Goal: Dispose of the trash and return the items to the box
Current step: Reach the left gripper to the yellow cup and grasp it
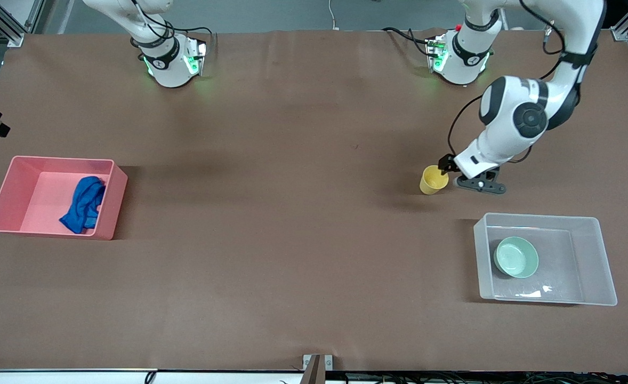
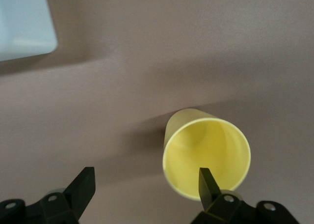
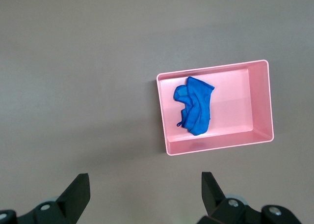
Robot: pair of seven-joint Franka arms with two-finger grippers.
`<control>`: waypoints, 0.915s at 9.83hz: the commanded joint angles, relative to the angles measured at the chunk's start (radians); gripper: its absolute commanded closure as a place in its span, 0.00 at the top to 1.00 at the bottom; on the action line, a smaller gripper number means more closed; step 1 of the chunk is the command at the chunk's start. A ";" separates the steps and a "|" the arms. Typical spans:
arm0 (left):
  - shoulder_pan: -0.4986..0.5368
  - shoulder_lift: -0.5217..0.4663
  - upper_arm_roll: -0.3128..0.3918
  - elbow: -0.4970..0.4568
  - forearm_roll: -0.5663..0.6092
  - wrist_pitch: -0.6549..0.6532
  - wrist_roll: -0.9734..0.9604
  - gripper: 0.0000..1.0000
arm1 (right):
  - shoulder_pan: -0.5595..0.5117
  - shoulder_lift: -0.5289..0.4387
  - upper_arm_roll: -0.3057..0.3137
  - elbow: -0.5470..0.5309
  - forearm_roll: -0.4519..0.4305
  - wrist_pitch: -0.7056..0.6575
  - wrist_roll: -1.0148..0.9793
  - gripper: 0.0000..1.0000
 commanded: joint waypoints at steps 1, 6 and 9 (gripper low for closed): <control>0.001 0.123 -0.030 0.000 0.021 0.116 -0.057 0.54 | 0.005 0.002 0.000 0.010 -0.003 -0.004 -0.023 1.00; 0.005 0.104 -0.032 0.000 0.021 0.100 -0.046 0.00 | 0.003 0.002 0.000 0.010 -0.001 -0.011 -0.021 1.00; 0.013 0.013 -0.009 0.047 0.021 0.013 -0.032 0.00 | 0.003 0.002 0.000 0.010 -0.001 -0.017 -0.023 1.00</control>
